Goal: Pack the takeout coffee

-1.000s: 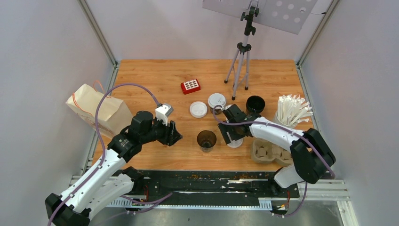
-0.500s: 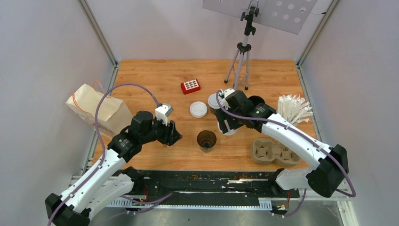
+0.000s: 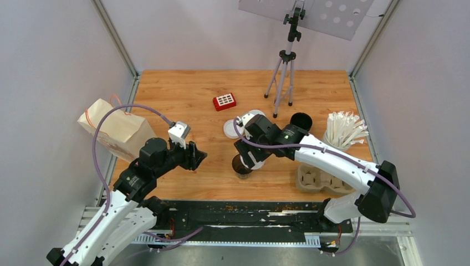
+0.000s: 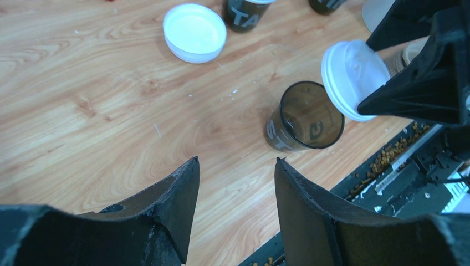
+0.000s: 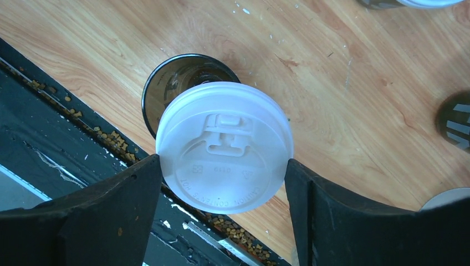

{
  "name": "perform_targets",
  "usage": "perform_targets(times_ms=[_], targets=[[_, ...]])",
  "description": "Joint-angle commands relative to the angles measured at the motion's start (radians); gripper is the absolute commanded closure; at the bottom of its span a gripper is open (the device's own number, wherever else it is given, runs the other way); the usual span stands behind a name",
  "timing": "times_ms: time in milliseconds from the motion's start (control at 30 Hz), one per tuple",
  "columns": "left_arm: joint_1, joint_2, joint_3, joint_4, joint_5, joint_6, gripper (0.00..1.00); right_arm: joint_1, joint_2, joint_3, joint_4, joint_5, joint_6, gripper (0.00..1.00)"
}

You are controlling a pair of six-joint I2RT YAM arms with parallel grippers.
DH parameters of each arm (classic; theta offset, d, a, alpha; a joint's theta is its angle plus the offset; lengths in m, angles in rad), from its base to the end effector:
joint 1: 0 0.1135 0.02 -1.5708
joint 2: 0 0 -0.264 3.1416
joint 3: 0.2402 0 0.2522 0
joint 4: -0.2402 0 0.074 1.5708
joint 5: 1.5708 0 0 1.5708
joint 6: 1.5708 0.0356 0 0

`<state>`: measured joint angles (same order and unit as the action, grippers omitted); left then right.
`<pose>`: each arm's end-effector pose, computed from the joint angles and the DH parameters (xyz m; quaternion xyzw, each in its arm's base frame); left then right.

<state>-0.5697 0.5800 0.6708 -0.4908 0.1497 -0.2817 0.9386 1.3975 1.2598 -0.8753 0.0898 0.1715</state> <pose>0.1136 -0.0790 0.2976 0.1602 0.8166 -0.2843 0.4761 0.1700 0.2267 0.3065 -0.3479 0.8952 0.1083 0.2565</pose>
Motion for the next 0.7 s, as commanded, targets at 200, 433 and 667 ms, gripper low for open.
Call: perform_targets(times_ms=[200,433,667], targets=[[-0.004,-0.120,0.018,0.014,-0.140,0.011,0.38,0.020,0.090,0.045,0.049,-0.021,0.019,0.22],[-0.004,-0.126,0.018,0.011,-0.136,0.009,0.38,0.034,0.156,0.077,0.050,-0.039,0.019,0.22],[-0.003,-0.124,0.018,0.012,-0.135,0.013,0.38,0.040,0.193,0.108,0.034,-0.043,0.016,0.21]])
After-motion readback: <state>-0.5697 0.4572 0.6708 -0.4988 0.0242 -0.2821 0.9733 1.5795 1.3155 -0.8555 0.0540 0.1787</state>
